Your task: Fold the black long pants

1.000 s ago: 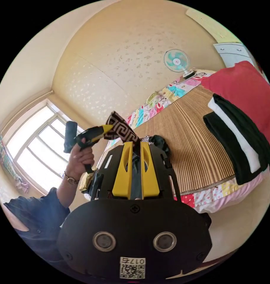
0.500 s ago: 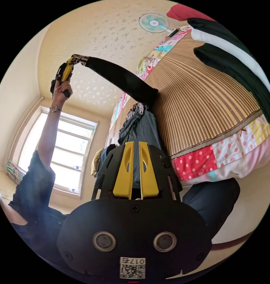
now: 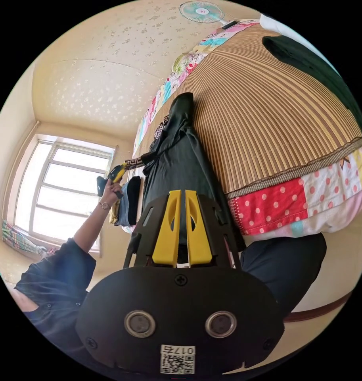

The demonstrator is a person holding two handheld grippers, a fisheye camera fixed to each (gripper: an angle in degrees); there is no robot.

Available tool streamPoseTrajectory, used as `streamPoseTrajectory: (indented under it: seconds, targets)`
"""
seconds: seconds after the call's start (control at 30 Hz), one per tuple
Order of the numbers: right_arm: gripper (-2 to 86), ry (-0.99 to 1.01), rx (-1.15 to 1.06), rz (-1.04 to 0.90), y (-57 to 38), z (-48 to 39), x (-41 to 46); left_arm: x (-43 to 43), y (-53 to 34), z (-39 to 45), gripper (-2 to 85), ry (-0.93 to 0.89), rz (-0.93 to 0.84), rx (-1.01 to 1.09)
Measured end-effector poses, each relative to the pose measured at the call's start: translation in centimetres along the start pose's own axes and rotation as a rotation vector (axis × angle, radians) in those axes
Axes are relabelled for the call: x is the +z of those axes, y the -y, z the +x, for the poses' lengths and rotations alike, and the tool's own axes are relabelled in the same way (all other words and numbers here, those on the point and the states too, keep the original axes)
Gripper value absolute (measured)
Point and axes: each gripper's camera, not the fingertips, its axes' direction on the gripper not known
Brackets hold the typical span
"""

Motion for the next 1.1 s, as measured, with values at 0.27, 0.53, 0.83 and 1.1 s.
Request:
streamPoseTrajectory:
  seconds: [0.27, 0.53, 0.83, 1.1]
  targets:
    - [5.3, -0.133, -0.122, -0.013, 6.6, -4.7, 3.4, 0.3, -0.6, -4.7, 1.1, -0.085, 0.001, 0.027]
    - [11.2, -0.196, -0.049, 0.076, 24.5, -5.6, 9.9, 0.1, 0.7, -3.8, 1.5, -0.163, 0.014, 0.072]
    - [3.3, -0.306, -0.054, 0.155, 28.8, -5.8, 14.2, 0.3, 1.5, -3.0, 1.3, -0.294, 0.022, 0.156]
    - [2.9, -0.406, -0.091, 0.098, 30.6, -5.0, 16.5, 3.8, 0.0, -3.7, 2.4, -0.099, -0.043, 0.101]
